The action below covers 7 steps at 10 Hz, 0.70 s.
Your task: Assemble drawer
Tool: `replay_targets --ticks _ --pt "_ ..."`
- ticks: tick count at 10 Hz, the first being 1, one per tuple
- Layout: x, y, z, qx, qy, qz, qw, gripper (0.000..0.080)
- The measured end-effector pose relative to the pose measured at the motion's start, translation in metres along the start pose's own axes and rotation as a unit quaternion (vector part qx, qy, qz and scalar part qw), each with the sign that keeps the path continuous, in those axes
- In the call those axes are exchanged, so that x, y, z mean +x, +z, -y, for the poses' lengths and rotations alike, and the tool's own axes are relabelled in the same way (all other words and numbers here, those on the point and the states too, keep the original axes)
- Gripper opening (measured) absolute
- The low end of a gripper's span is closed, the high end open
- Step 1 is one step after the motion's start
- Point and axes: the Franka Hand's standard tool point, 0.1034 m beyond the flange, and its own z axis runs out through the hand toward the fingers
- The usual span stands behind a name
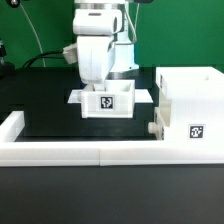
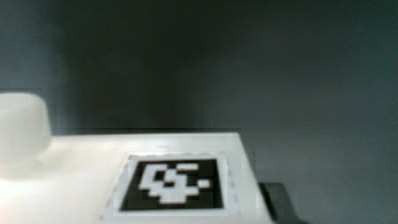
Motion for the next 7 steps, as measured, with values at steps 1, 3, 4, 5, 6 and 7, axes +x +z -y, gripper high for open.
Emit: replay_targets --ticks 1,3,4,5,6,7 --pt "0.007 0.001 -0.009 -0.004 -0.006 -0.001 1.0 0.0044" --pt "0.019 0.003 -0.019 -0.009 -0.015 -0.002 1.0 0.0044" --pt "0.018 0.004 -0.018 -0.008 -0.015 -0.002 1.0 0.0044" --pt "0.017 0.004 -0.018 -0.008 -0.014 -0.002 1.0 0.0044" --pt "0.017 0.005 -0.018 -0.007 -0.014 -0.002 1.0 0.0044" --pt "0.017 0.005 -0.017 -0.007 -0.013 -0.001 1.0 0.0044"
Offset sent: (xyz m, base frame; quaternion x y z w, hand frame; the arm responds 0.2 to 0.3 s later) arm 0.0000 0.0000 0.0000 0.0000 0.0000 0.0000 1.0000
